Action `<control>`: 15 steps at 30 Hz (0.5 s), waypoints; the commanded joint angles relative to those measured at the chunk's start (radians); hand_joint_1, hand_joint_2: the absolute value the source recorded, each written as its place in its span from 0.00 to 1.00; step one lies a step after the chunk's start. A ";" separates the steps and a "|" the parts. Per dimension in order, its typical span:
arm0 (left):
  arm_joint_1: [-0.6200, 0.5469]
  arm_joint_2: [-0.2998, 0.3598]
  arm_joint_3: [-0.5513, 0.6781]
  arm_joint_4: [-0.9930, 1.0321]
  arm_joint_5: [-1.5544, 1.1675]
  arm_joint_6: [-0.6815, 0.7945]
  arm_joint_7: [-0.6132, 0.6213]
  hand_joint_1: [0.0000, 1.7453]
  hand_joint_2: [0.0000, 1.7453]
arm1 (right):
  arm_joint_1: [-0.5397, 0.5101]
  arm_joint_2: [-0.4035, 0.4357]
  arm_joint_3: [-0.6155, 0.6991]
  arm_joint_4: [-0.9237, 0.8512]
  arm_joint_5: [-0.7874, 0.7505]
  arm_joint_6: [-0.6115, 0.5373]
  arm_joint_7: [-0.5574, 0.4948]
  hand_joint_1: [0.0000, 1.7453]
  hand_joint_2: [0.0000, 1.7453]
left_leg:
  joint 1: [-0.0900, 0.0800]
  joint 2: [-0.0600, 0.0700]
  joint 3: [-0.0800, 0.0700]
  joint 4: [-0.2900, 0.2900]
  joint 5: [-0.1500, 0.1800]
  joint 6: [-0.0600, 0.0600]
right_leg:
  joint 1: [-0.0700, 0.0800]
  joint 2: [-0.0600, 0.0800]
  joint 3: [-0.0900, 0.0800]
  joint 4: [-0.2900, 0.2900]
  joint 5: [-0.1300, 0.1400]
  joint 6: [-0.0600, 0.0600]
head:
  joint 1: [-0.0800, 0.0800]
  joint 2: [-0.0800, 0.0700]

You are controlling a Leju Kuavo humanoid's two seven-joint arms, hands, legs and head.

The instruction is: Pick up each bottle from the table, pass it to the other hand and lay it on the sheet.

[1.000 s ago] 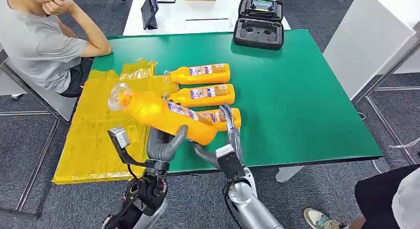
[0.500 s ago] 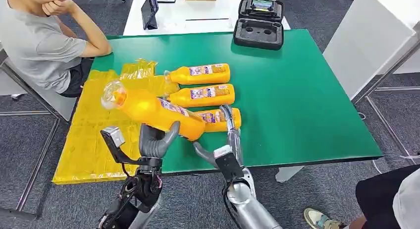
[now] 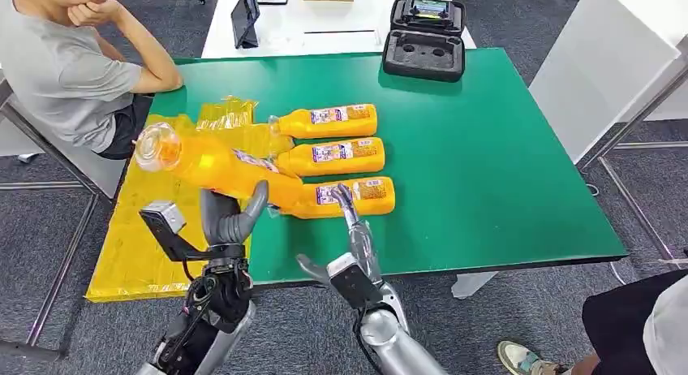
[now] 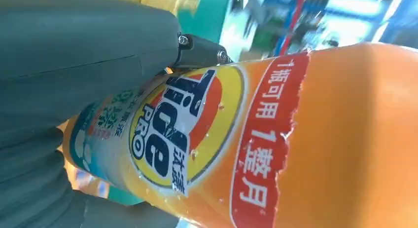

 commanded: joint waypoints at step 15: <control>-0.080 0.004 0.122 0.135 -0.186 0.192 -0.051 1.00 1.00 | -0.047 -0.003 0.015 0.108 -0.006 0.016 0.010 0.00 1.00 | 0.000 0.001 0.006 -0.002 -0.001 -0.001 | 0.000 -0.001 0.005 -0.001 -0.001 0.000 | 0.000 0.000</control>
